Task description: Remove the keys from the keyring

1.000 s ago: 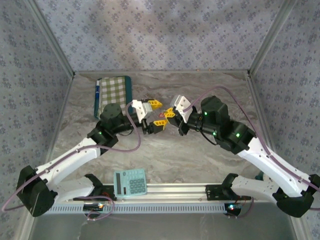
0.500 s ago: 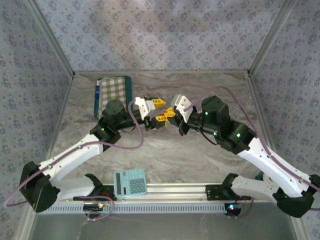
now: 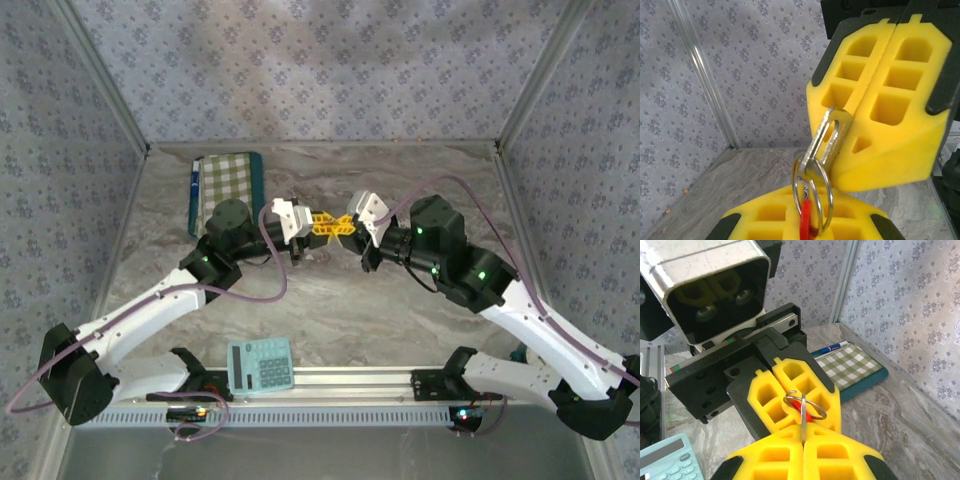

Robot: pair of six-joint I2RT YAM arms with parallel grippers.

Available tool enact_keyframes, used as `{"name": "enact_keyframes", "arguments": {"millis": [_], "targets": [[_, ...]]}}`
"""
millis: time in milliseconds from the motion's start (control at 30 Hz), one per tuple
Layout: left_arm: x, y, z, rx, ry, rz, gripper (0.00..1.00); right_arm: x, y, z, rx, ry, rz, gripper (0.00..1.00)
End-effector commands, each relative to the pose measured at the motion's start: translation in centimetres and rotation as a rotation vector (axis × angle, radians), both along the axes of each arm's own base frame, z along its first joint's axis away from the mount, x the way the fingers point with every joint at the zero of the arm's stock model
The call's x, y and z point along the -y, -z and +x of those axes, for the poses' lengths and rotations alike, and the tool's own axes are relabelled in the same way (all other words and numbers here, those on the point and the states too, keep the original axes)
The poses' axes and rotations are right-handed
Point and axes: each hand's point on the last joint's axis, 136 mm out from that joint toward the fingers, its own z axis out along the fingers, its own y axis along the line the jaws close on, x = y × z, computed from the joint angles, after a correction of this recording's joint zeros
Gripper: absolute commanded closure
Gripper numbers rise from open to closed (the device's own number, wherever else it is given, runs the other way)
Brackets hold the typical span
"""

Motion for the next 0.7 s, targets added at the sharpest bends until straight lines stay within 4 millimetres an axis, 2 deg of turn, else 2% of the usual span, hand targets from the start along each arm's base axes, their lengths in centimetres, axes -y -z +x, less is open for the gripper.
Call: {"name": "enact_keyframes", "arguments": {"millis": [0, 167, 400, 667], "targets": [[-0.8, -2.4, -0.6, 0.03, -0.002, -0.042, 1.0, 0.7, -0.4, 0.2, 0.034, 0.032, 0.013, 1.0], [-1.2, -2.6, -0.5, -0.008, -0.013, -0.056, 1.0, 1.0, 0.1, 0.5, 0.094, 0.051, -0.018, 1.0], [-1.2, -2.5, 0.0, -0.074, -0.021, -0.044, 1.0, 0.6, 0.8, -1.1, 0.188, -0.012, -0.061, 1.0], [-1.2, -3.0, 0.4, -0.16, 0.007, -0.051, 1.0, 0.1, 2.4, -1.9, 0.295, -0.015, -0.222, 1.0]]}}
